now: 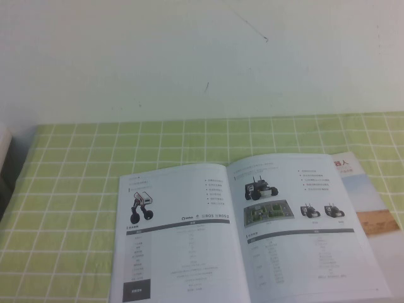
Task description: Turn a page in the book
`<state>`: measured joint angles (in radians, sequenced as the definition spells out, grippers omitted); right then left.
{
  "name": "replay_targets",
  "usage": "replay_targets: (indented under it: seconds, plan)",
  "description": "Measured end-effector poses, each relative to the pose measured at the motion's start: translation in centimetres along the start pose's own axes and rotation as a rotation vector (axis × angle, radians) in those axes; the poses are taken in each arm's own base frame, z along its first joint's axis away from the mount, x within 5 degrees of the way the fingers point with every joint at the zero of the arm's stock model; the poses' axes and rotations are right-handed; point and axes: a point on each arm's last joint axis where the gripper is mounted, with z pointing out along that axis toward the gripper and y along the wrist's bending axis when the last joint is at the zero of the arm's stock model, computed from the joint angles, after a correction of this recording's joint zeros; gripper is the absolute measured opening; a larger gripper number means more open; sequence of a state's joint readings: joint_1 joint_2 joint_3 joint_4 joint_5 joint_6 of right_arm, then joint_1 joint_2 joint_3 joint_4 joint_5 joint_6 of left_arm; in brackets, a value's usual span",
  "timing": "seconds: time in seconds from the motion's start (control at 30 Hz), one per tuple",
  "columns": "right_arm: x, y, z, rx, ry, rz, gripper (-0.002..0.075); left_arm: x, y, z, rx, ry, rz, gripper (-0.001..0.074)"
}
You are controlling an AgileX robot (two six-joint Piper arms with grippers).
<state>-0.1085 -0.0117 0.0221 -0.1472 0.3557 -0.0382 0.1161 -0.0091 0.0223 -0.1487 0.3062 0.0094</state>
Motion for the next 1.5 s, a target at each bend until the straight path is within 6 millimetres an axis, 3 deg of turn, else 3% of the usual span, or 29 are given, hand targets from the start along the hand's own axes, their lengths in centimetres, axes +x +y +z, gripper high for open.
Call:
replay_targets:
  seconds: [1.33, 1.5]
  plan:
    - [0.00, 0.01, 0.00, -0.001, 0.000, 0.006, -0.0003, -0.02, 0.04, 0.00, -0.004, -0.002, 0.011, -0.0004]
    - [-0.06, 0.28, 0.00, -0.031, -0.006, 0.091, -0.0003, -0.17, -0.33, -0.01, 0.037, -0.017, -0.117, -0.0004]
